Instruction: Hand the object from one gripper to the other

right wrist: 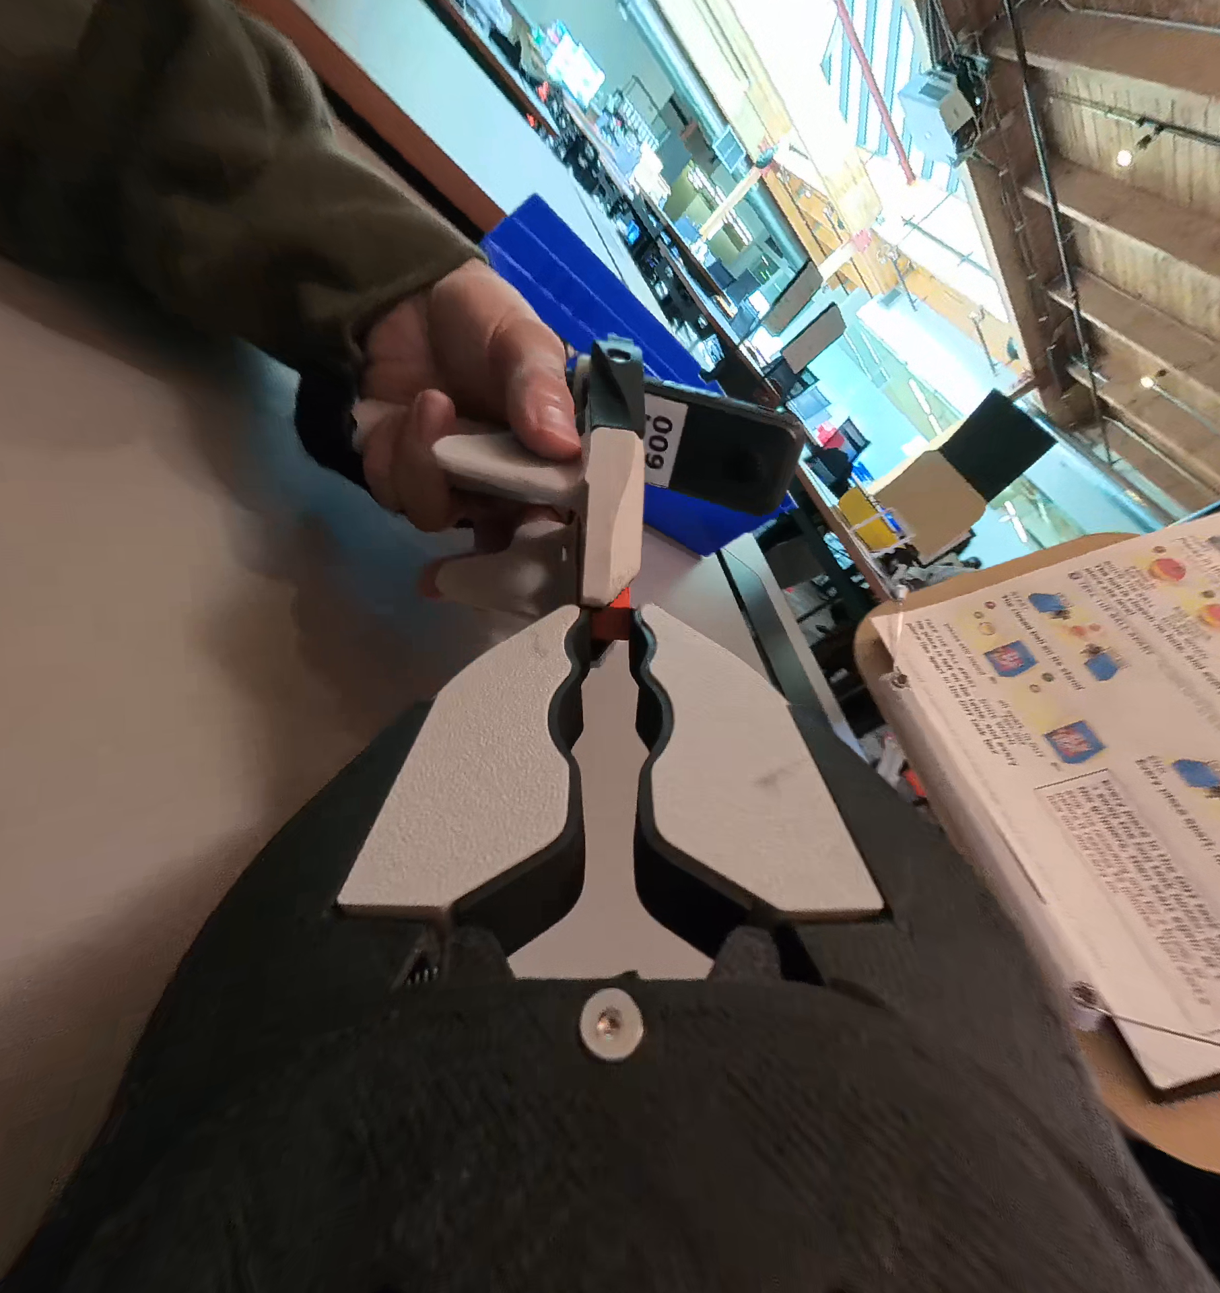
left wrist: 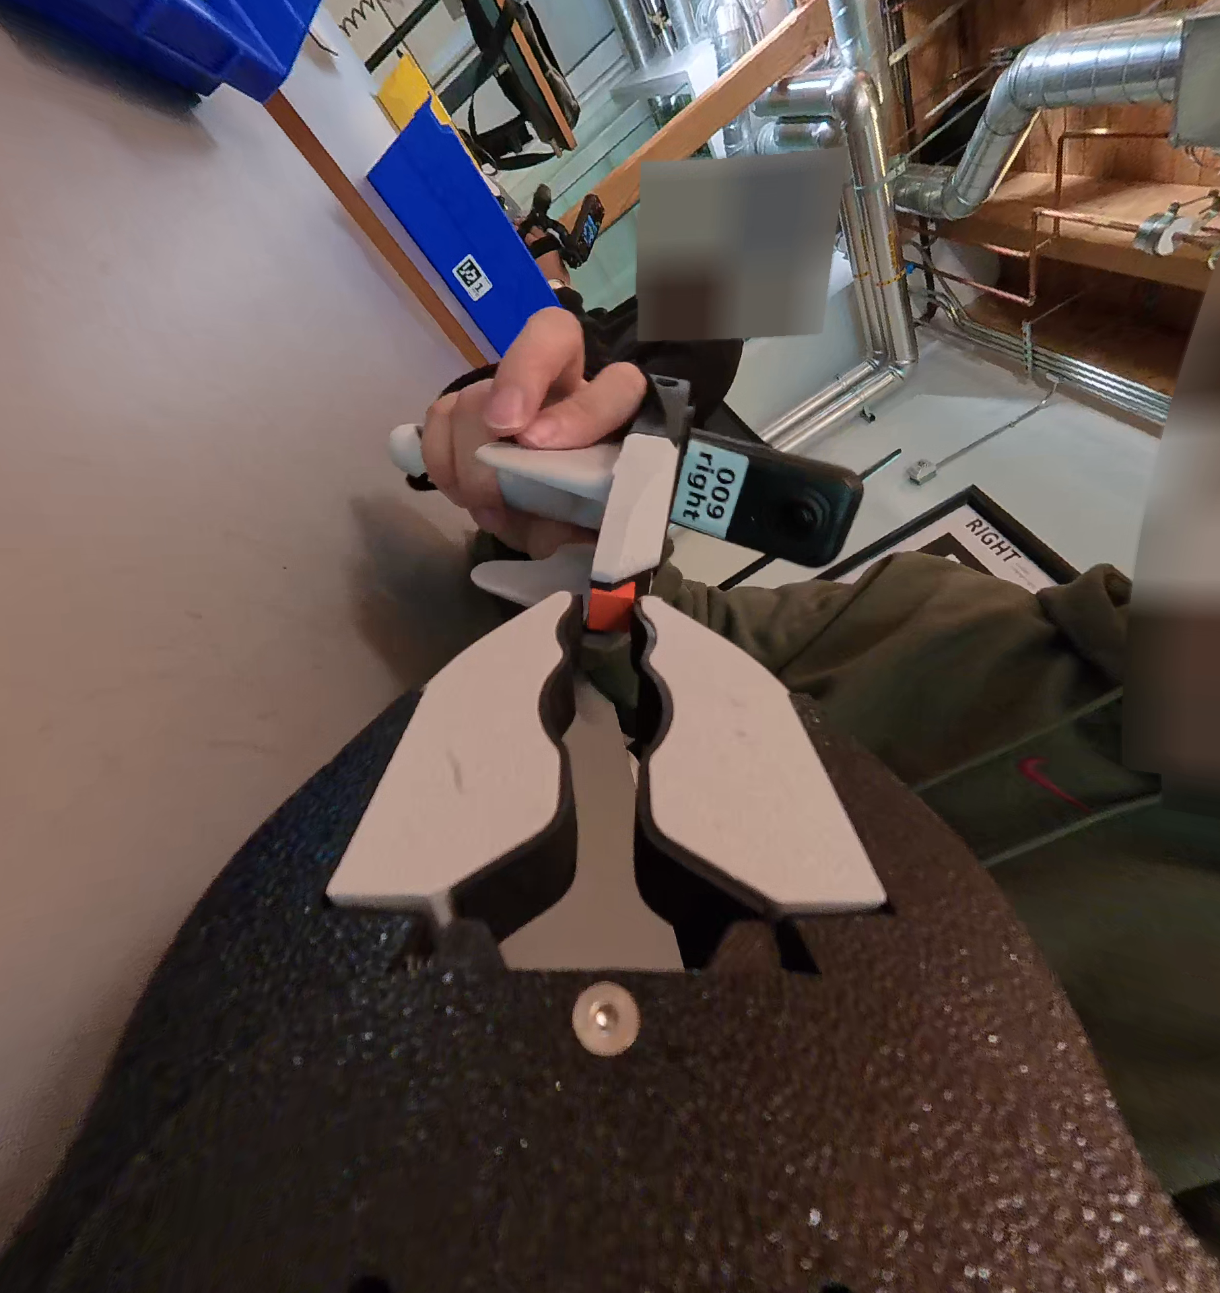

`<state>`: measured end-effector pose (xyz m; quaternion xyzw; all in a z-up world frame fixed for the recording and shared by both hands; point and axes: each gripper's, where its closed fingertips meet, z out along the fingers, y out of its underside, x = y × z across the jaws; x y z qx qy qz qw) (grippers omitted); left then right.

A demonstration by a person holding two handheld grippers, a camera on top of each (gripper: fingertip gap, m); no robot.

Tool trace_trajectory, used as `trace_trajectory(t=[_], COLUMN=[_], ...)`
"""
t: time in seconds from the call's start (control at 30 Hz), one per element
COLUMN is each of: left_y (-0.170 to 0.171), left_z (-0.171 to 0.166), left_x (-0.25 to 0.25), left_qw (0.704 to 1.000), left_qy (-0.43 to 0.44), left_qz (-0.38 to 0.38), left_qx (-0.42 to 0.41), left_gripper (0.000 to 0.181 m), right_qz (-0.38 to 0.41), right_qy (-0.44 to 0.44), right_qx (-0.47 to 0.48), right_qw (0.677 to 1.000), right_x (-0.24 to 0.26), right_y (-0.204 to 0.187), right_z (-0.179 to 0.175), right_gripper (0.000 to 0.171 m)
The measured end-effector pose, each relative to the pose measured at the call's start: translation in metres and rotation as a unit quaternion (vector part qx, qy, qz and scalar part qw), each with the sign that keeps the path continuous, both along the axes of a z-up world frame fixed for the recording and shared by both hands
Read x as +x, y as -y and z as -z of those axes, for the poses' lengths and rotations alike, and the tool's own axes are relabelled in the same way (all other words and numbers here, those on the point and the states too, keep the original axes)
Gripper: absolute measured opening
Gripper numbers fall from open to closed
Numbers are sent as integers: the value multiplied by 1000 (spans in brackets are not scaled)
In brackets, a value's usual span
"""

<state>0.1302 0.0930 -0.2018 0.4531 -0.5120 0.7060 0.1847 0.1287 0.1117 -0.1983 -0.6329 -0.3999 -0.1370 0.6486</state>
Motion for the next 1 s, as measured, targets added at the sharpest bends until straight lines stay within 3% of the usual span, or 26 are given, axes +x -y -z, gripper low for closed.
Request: trace_trajectory(t=[0.03, 0.17, 0.4, 0.7, 0.77, 0.83, 0.9, 0.93, 1.0], left_y=[0, -2, -6, -8, -11, -19, -31, -33, -28], left_z=[1, 2, -5, -4, -3, -8, -17, -21, -26], left_x=[0, 3, 2, 2, 2, 5, 10, 9, 6], left_qw=[1000, 1000, 1000, 997, 992, 979, 949, 930, 890], left_qy=[-2, 2, 17, 53, 84, 137, 213, 252, 325], left_qz=[-2, -13, -19, -28, -41, -78, -132, -147, -150], left_qx=[-1, 10, -7, 39, 78, 132, 192, 223, 283], left_gripper=[12, 13, 12, 10, 10, 10, 10, 10, 10], right_qz=[6, 22, 7, 4, 0, -25, -31, -38, -72], right_qy=[16, 37, -2, -59, -106, -210, -334, -398, -529], right_qx=[1, 5, 7, -13, -34, -71, -114, -146, -230], right_qw=[1000, 999, 1000, 998, 994, 975, 935, 905, 813], right_x=[1, 4, 3, 3, 3, 1, 7, 10, 7], right_y=[0, -2, -1, -4, -5, -4, -7, -9, -9], right_z=[1, 1, -3, -2, -1, -5, -10, -10, -6], right_gripper=[10, 10, 10, 10, 13, 36, 63, 71, 82])
